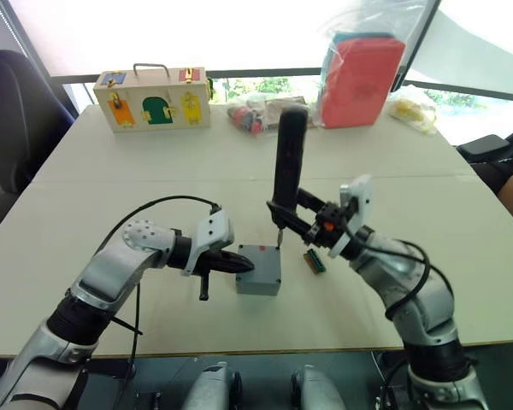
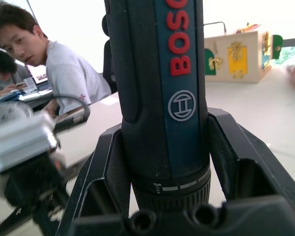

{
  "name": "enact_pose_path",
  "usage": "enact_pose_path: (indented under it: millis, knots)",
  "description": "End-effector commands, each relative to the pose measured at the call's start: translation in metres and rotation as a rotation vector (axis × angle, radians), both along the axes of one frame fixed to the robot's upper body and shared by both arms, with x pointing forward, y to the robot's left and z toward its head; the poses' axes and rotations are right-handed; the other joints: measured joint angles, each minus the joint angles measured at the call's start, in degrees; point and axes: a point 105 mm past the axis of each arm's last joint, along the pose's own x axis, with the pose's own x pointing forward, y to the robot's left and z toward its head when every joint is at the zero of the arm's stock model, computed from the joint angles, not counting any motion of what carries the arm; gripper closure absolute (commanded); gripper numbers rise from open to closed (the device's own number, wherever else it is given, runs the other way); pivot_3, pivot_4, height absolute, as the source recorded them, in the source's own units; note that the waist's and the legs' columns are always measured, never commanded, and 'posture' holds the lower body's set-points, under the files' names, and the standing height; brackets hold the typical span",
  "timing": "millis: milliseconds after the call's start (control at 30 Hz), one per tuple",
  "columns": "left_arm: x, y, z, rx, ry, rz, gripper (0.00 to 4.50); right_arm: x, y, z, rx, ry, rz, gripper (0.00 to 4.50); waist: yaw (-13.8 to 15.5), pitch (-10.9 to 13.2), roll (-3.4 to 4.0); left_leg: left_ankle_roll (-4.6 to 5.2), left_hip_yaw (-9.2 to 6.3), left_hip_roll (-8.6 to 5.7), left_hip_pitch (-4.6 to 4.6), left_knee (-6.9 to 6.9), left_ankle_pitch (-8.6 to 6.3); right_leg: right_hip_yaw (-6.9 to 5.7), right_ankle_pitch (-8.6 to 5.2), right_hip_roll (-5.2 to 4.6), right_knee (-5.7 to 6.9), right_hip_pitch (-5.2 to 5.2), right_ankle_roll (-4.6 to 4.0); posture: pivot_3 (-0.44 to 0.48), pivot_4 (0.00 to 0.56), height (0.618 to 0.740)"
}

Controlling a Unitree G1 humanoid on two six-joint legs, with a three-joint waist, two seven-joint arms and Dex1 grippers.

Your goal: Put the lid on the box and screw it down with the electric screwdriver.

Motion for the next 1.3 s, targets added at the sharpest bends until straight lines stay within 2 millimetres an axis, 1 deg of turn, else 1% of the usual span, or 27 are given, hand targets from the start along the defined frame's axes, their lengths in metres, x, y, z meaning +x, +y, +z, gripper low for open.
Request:
enact_pose_path:
  millis: [33,100,133,167,233,267,300,367,433,500,600,667,833,1067,1100,1133,1167,1200,1233,1300]
  knots:
    - [0.013,0.008,0.024,-0.139,0.034,0.119,4.5,-0.012,-0.013,0.077,0.169,-0.111,0.007,2.66,-0.02,0.1,0.0,-0.06,0.0,0.0,-0.13,-0.04,0.04,0.0,0.01,0.0,0.02,-0.16,0.01,0.0,0.15,0.74]
    - [0.017,0.009,0.038,-0.188,0.024,0.15,4.5,-0.003,-0.027,0.09,0.245,-0.04,-0.028,2.66,0.04,0.12,-0.02,-0.22,-0.02,0.02,-0.6,-0.07,0.16,0.0,0.11,0.02,0.24,-0.48,0.17,0.0,0.15,0.74]
    - [0.018,0.011,0.045,-0.198,0.008,0.16,4.5,0.005,-0.034,0.09,0.257,0.044,-0.041,2.66,0.16,0.12,-0.04,-0.35,-0.03,0.02,-0.76,-0.13,0.26,-0.01,0.11,0.06,0.29,-0.68,0.17,0.0,0.15,0.74]
    - [0.018,0.014,0.051,-0.199,-0.008,0.168,4.5,0.014,-0.042,0.085,0.235,0.127,-0.063,2.66,0.2,0.13,-0.05,-0.55,-0.05,0.03,-0.81,-0.19,0.39,-0.04,0.1,0.07,0.33,-0.75,0.17,0.0,0.15,0.74]
    - [0.013,0.017,0.06,-0.171,-0.033,0.149,4.5,0.031,-0.067,0.067,0.143,0.286,-0.164,2.66,0.14,0.14,-0.06,-0.69,-0.05,0.04,-0.81,-0.22,0.48,-0.08,0.09,0.07,0.31,-0.73,0.14,0.0,0.15,0.74]
    - [0.006,0.019,0.063,-0.147,-0.044,0.116,4.5,0.038,-0.082,0.055,0.07,0.367,-0.231,2.66,0.13,0.16,-0.08,-0.56,-0.04,0.04,-0.81,-0.23,0.41,-0.08,0.1,0.05,0.31,-0.7,0.13,0.0,0.15,0.74]
    - [-0.002,0.021,0.065,-0.121,-0.054,0.079,4.5,0.042,-0.097,0.04,0.007,0.469,-0.282,2.66,0.14,0.17,-0.06,-0.44,-0.04,0.04,-0.8,-0.23,0.36,-0.1,0.05,0.04,0.24,-0.65,-0.05,0.0,0.15,0.74]
    - [-0.013,0.023,0.07,-0.086,-0.067,0.027,4.5,0.042,-0.124,0.016,-0.088,0.637,-0.361,2.66,0.18,0.22,-0.02,-0.34,0.0,0.03,-0.83,-0.26,0.36,-0.11,0.02,0.0,0.07,-0.61,-0.18,0.0,0.15,0.74]
    - [-0.023,0.023,0.073,-0.054,-0.075,-0.012,4.5,0.035,-0.142,-0.008,-0.133,0.814,-0.37,2.66,0.05,0.33,0.11,-0.26,0.03,0.03,-0.89,-0.31,0.34,-0.11,0.03,0.0,-0.15,-0.61,-0.2,0.0,0.15,0.74]
    - [-0.03,0.022,0.072,-0.026,-0.08,-0.04,4.5,0.029,-0.154,-0.025,-0.159,0.941,-0.379,2.66,-0.16,0.38,0.17,-0.24,0.07,0.03,-0.91,-0.37,0.33,-0.1,0.04,0.02,-0.27,-0.61,-0.18,0.0,0.15,0.74]
    - [-0.036,0.018,0.064,0.0,-0.091,-0.058,4.5,0.021,-0.163,-0.052,-0.217,1.101,-0.382,2.66,-1.04,0.42,0.21,-0.23,0.12,0.05,-0.92,-0.4,0.33,-0.09,0.16,0.11,-0.34,-0.61,0.05,0.0,0.15,0.74]
    - [-0.038,0.015,0.058,0.002,-0.09,-0.058,4.5,0.019,-0.165,-0.064,-0.239,1.16,-0.379,2.66,-1.31,0.44,0.2,-0.16,0.15,0.08,-0.91,-0.4,0.3,-0.08,0.17,0.21,-0.35,-0.6,0.07,0.0,0.15,0.74]
    - [-0.041,0.013,0.049,-0.003,-0.081,-0.045,4.5,0.022,-0.176,-0.082,-0.289,1.213,-0.423,2.66,-1.09,0.61,0.2,-0.14,0.15,0.08,-0.87,-0.31,0.33,-0.09,0.17,0.32,-0.16,-0.6,0.08,0.0,0.15,0.74]
    - [-0.039,0.015,0.048,-0.014,-0.071,-0.026,4.5,0.025,-0.182,-0.096,-0.364,1.224,-0.443,2.66,-0.97,0.62,0.17,-0.09,0.15,0.05,-0.87,-0.26,0.36,-0.14,0.21,0.33,-0.18,-0.54,0.14,0.0,0.15,0.74]
    - [-0.038,0.016,0.048,-0.014,-0.07,-0.021,4.5,0.026,-0.184,-0.098,-0.379,1.22,-0.449,1.66,-0.98,0.62,0.16,-0.09,0.15,0.05,-0.87,-0.26,0.36,-0.15,0.22,0.34,-0.18,-0.53,0.15,0.0,0.15,0.74]
    - [-0.037,0.017,0.047,-0.014,-0.069,-0.015,4.5,0.027,-0.186,-0.099,-0.397,1.211,-0.457,1.39,-0.99,0.62,0.15,-0.09,0.15,0.05,-0.86,-0.26,0.36,-0.15,0.22,0.34,-0.18,-0.53,0.16,0.0,0.15,0.74]
    - [-0.036,0.019,0.048,-0.019,-0.065,-0.006,4.5,0.027,-0.187,-0.099,-0.41,1.202,-0.459,0.89,-0.99,0.61,0.14,-0.09,0.15,0.05,-0.83,-0.25,0.36,-0.15,0.24,0.34,-0.18,-0.5,0.19,0.0,0.15,0.74]
    - [-0.035,0.02,0.048,-0.023,-0.063,0.0,4.5,0.028,-0.188,-0.099,-0.417,1.195,-0.459,0.71,-0.99,0.61,0.13,-0.09,0.15,0.05,-0.81,-0.25,0.36,-0.15,0.24,0.34,-0.18,-0.48,0.19,0.0,0.15,0.74]
    - [-0.034,0.022,0.049,-0.028,-0.061,0.008,4.5,0.029,-0.188,-0.098,-0.422,1.187,-0.459,0.26,-0.99,0.6,0.13,-0.09,0.15,0.05,-0.78,-0.24,0.36,-0.15,0.24,0.34,-0.18,-0.44,0.19,0.0,0.15,0.74]
    - [-0.029,0.026,0.052,-0.034,-0.067,0.034,4.5,0.033,-0.189,-0.091,-0.423,1.146,-0.47,0.02,-0.87,0.6,0.09,-0.09,0.14,0.05,-0.77,-0.21,0.36,-0.16,0.24,0.34,-0.18,-0.41,0.19,0.0,0.15,0.74]
